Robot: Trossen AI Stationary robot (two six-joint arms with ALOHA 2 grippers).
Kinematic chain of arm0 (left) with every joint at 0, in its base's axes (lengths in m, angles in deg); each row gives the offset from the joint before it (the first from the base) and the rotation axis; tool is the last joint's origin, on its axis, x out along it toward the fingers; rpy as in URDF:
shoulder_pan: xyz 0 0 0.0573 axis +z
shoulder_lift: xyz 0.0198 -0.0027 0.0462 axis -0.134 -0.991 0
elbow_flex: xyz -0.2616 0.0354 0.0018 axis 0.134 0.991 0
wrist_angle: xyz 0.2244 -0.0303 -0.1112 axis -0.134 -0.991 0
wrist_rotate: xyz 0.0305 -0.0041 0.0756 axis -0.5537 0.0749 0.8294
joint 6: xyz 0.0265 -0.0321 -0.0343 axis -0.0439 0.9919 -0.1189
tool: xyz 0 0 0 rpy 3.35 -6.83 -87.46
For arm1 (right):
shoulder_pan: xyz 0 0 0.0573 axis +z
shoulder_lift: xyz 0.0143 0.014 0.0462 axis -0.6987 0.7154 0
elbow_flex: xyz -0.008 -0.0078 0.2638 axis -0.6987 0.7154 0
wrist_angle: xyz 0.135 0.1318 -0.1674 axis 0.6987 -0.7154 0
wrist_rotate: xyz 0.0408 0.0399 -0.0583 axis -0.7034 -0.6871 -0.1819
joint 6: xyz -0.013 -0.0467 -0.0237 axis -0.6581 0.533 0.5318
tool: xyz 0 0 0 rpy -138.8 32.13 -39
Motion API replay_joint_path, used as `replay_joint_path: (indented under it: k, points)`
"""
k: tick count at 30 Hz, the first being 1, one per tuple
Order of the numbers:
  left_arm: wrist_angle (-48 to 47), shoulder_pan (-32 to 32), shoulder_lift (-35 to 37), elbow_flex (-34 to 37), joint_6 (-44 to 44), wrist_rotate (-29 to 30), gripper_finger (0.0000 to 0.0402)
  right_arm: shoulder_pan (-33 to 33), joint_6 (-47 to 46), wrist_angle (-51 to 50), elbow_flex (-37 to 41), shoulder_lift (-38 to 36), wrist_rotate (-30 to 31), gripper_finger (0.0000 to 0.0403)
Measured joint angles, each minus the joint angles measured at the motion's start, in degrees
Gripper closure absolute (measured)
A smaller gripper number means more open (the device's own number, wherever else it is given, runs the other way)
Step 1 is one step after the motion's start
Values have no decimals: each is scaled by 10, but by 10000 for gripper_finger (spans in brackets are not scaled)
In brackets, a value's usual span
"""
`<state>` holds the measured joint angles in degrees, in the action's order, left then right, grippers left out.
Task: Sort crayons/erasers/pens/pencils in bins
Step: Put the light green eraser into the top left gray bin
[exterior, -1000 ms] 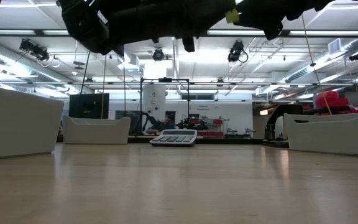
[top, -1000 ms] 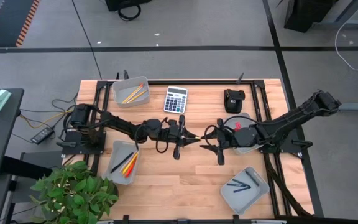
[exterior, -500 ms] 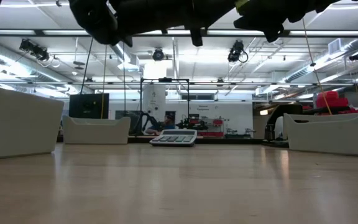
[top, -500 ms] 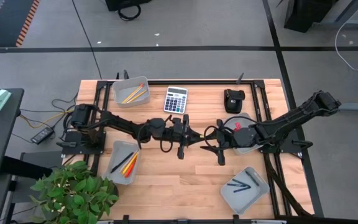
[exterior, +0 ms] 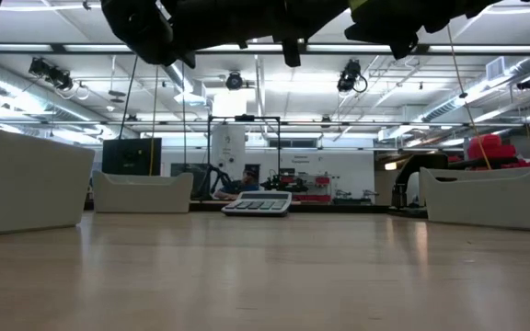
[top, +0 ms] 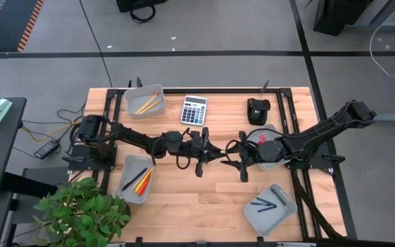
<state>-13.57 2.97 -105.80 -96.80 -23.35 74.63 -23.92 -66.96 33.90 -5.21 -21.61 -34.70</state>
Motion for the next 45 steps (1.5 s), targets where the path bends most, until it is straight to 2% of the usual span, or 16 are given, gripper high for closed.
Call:
replay_joint_path:
  k: [6,14,20,28,37,45]
  points:
    - [-2,0,0,0,0,-4,376,0,6,11,0,0,1,238]
    - [-4,0,0,0,-8,-6,355,0,26,14,0,0,1,238]
    - [-35,0,-1,0,-14,-6,377,6,28,14,0,0,-1,238]
    - [-51,-2,-1,0,-30,-8,360,16,28,9,1,1,2,238]
    - [-65,-5,-1,1,-43,-7,377,16,44,-2,0,0,68,239]
    - [-60,-6,-1,1,-43,-9,368,17,47,-16,0,0,76,290]
